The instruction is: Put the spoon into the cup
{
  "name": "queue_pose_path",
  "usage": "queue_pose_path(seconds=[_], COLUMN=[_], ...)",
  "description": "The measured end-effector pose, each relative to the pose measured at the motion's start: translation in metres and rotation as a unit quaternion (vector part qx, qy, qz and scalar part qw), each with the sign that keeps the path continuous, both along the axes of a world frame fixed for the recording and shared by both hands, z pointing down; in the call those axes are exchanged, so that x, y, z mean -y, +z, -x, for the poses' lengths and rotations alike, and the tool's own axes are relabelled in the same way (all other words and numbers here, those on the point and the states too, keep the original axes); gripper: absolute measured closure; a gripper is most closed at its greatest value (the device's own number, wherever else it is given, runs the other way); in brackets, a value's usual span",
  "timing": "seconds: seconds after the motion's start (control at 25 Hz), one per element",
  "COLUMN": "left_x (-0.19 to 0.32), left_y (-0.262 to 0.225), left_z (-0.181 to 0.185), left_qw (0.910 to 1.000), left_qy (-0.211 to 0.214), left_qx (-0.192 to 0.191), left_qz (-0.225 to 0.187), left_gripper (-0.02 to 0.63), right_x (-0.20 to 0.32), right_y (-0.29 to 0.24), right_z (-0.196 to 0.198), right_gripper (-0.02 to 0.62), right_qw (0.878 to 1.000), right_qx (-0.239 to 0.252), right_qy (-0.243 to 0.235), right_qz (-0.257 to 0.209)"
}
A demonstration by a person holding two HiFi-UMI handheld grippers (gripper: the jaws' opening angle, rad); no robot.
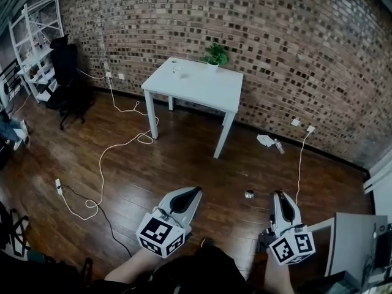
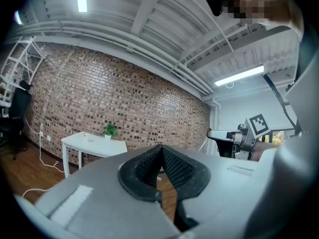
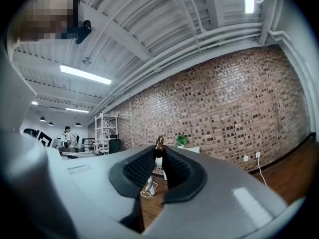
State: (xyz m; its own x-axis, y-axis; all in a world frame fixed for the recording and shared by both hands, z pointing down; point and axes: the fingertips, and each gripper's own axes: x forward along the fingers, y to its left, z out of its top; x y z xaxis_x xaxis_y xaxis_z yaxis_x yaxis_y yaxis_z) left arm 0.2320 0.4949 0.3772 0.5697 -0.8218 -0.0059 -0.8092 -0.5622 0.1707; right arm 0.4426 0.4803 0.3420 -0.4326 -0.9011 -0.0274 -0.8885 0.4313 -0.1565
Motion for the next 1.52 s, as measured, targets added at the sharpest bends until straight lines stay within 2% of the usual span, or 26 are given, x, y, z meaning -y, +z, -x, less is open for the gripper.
queue_pose_path(seconds=[0.24, 0.48, 0.96, 1.16, 1.4, 1.52], left_x=[0.054, 0.110, 0.208, 0.240, 0.271, 0.293], left_y=[0.006, -0.005, -0.004, -0.010, -0.010, 0.001], left_z=[0.009, 0.013, 0.012, 0.025, 0.059, 0.073], left_qw=[0.9998, 0.9995, 0.9985, 0.9974, 0.9988, 0.9992], left_qy=[-0.016, -0.030, -0.049, -0.061, -0.037, -0.021], left_qx=[-0.004, 0.009, 0.022, 0.037, 0.032, 0.033], left_qz=[0.012, 0.009, 0.014, 0.007, 0.003, 0.008], left_gripper=[0.614, 0.614, 0.614, 0.614, 0.614, 0.614], right_x=[0.058, 0.121, 0.209, 0.244, 0.282, 0.305], right_y=[0.005, 0.002, -0.008, -0.006, -0.001, 0.007], right_z=[0.013, 0.021, 0.021, 0.027, 0.062, 0.074], right_gripper=[0.548, 0.548, 0.548, 0.548, 0.548, 0.548], right_qw=[1.000, 0.999, 0.998, 0.998, 0.999, 0.999], right_qx=[0.010, 0.021, 0.003, 0.007, 0.001, 0.021], right_qy=[-0.014, -0.036, -0.060, -0.068, -0.055, -0.039], right_qz=[-0.001, 0.002, -0.021, -0.009, 0.003, 0.015])
